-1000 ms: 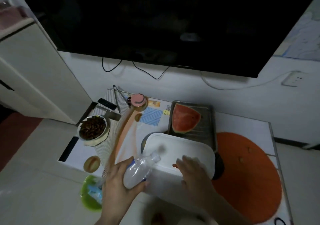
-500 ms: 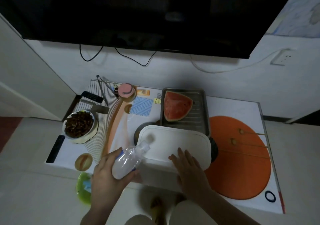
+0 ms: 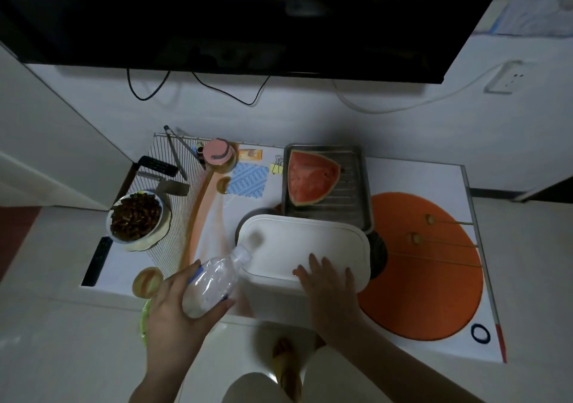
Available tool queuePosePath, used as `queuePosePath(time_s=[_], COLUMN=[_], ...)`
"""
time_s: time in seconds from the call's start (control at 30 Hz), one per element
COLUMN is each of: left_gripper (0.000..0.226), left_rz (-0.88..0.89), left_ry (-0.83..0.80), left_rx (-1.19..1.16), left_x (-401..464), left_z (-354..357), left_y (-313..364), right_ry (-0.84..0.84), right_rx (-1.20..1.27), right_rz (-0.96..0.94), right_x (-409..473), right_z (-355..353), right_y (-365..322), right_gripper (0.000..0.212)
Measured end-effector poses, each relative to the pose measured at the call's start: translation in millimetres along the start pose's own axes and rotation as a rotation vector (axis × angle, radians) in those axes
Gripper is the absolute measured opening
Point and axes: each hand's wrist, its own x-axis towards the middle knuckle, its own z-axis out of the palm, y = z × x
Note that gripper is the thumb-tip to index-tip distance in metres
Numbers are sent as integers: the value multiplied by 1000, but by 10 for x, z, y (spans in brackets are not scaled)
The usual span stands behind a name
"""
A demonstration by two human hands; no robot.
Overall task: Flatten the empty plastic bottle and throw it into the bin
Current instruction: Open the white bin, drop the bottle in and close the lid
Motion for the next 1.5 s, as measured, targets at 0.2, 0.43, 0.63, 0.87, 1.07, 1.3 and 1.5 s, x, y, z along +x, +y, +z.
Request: queuePosePath(time_s=[0.2, 0.43, 0.63, 0.87, 1.07, 1.3, 1.5], left_gripper=[80, 79, 80, 75, 81, 89, 79], left_rz=[31, -9, 23, 141, 268, 333, 333], left_ry=[17, 31, -40, -86, -228, -301, -269], left_rx=[-11, -48, -9, 157, 303, 391, 360], left_x=[-154, -351, -413, -105, 317, 338, 99], left_z=[-58, -91, 58, 376, 783, 1033, 964], left_y=[29, 57, 125, 317, 562, 569, 428], right_ry=[71, 277, 398, 408, 381, 359, 332], right_rx=[100, 202, 190, 238, 270, 285, 289], right_rz=[-83, -79, -6, 56, 40, 56, 46], right_x=[-127, -142, -68, -72, -112, -86, -95], right_z=[-143, -714, -970, -996, -969, -928, -878], right_y=[147, 215, 446, 665, 718, 728, 737], right_gripper=[75, 69, 62, 66, 69, 69, 74])
